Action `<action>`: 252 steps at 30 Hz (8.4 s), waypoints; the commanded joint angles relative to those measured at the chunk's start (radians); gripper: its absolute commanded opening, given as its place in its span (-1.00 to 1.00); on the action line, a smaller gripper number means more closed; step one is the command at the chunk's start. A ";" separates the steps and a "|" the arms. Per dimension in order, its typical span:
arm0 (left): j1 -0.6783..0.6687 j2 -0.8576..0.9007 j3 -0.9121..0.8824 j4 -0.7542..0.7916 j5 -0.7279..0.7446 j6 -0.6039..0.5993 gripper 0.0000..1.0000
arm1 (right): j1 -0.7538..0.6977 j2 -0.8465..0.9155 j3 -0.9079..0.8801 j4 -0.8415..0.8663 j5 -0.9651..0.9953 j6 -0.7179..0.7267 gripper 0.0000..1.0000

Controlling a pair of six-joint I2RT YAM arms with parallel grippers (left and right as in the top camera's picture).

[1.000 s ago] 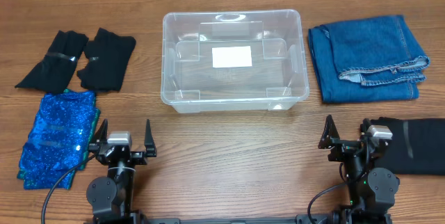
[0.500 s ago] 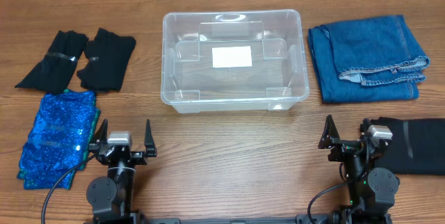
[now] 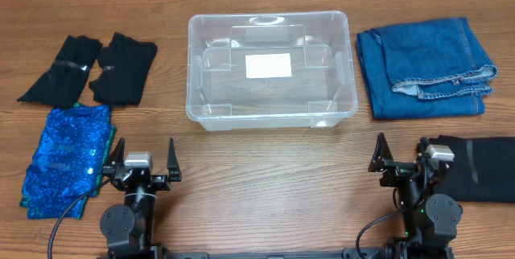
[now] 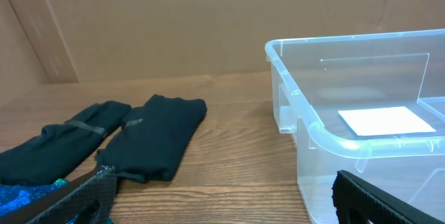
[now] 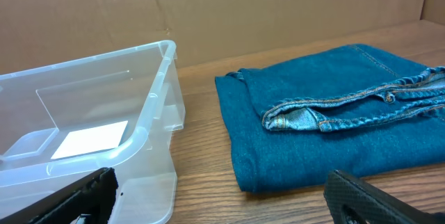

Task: Pack container

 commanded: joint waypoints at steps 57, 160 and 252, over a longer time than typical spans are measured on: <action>-0.004 1.162 1.646 -1.505 -0.390 -0.051 1.00 | -0.002 -0.008 -0.003 0.006 -0.005 0.000 1.00; 0.122 2.049 2.115 -1.477 -0.086 -0.064 -0.92 | -0.002 -0.008 -0.003 0.006 -0.005 0.000 1.00; -0.677 2.317 2.382 -1.082 -0.295 1.505 -0.92 | -0.002 -0.008 -0.003 0.006 -0.005 0.000 1.00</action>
